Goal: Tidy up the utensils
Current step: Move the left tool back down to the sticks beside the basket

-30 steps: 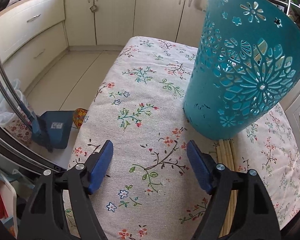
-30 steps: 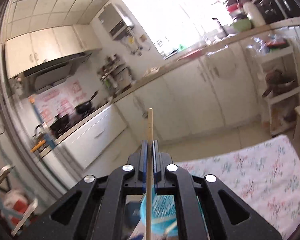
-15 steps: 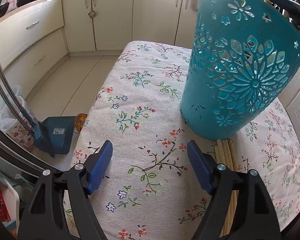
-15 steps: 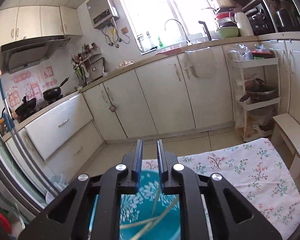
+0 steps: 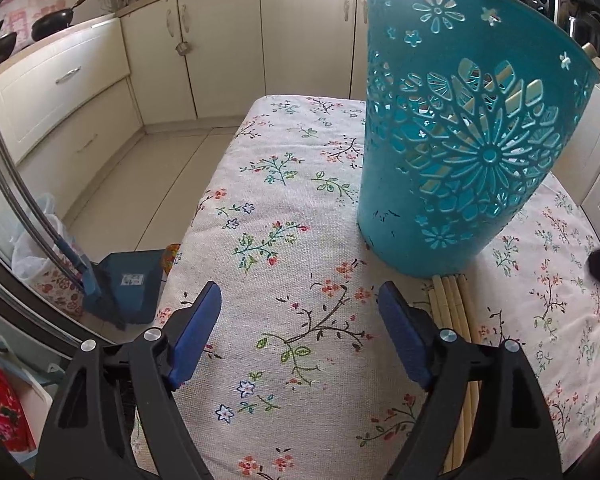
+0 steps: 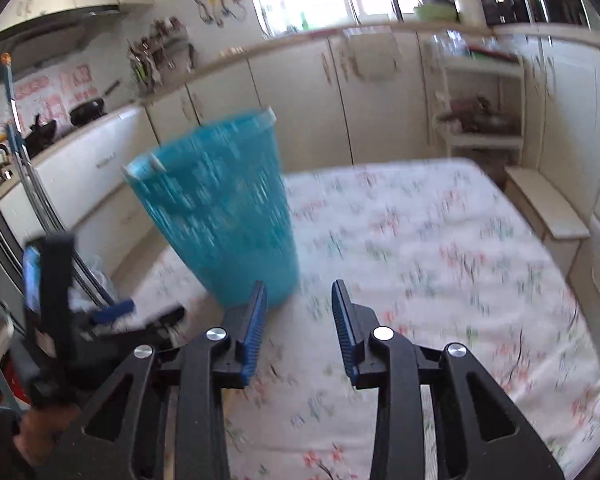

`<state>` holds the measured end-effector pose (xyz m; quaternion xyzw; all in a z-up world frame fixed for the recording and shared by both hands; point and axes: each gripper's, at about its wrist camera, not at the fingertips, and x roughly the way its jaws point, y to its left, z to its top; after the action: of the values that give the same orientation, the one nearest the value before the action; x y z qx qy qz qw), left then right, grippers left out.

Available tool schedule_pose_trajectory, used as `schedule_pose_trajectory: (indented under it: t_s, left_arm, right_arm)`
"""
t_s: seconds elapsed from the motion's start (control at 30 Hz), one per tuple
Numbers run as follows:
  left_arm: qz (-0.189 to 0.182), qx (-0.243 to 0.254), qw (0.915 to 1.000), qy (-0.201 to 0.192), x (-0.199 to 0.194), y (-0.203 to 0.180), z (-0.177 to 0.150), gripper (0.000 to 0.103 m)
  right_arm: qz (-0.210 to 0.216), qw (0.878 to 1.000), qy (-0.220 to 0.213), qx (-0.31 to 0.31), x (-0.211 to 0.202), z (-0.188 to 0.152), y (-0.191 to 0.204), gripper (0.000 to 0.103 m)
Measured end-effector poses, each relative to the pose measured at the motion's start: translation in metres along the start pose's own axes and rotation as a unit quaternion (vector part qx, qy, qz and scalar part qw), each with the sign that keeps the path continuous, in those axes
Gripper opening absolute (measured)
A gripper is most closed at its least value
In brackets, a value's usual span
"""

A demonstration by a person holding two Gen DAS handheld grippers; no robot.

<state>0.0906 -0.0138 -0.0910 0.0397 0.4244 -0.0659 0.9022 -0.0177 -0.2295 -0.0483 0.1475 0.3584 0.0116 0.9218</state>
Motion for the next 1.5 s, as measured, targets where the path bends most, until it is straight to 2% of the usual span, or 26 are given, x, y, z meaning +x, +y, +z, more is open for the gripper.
schedule_pose_trajectory:
  t_s: [0.1, 0.27, 0.63, 1.03, 1.33, 1.5]
  left_arm:
    - [-0.003, -0.005, 1.0, -0.004, -0.002, 0.002, 0.0, 0.078]
    - [-0.004, -0.006, 1.0, -0.004, -0.002, 0.003, -0.001, 0.079]
    - [-0.01, -0.003, 0.9999, -0.01, -0.006, 0.002, -0.001, 0.081]
    - [-0.006, 0.022, 0.9996, -0.015, -0.007, -0.008, -0.003, 0.081]
    - [-0.005, 0.022, 0.9997, -0.012, -0.006, -0.007, -0.001, 0.082]
    - [-0.007, 0.024, 0.9996, -0.013, -0.006, -0.007, -0.001, 0.082]
  right_arm:
    - [0.013, 0.999, 0.034, -0.005, 0.008, -0.005, 0.004, 0.034]
    - [0.026, 0.997, 0.062, -0.029, 0.018, -0.012, 0.024, 0.031]
    - [0.005, 0.993, 0.11, -0.042, 0.046, -0.028, 0.044, 0.023]
    - [0.006, 0.993, 0.106, -0.05, 0.046, -0.03, 0.045, 0.023]
    - [0.015, 0.993, 0.106, -0.055, 0.044, -0.033, 0.047, 0.023]
    - [0.001, 0.991, 0.108, -0.078, 0.045, -0.034, 0.053, 0.02]
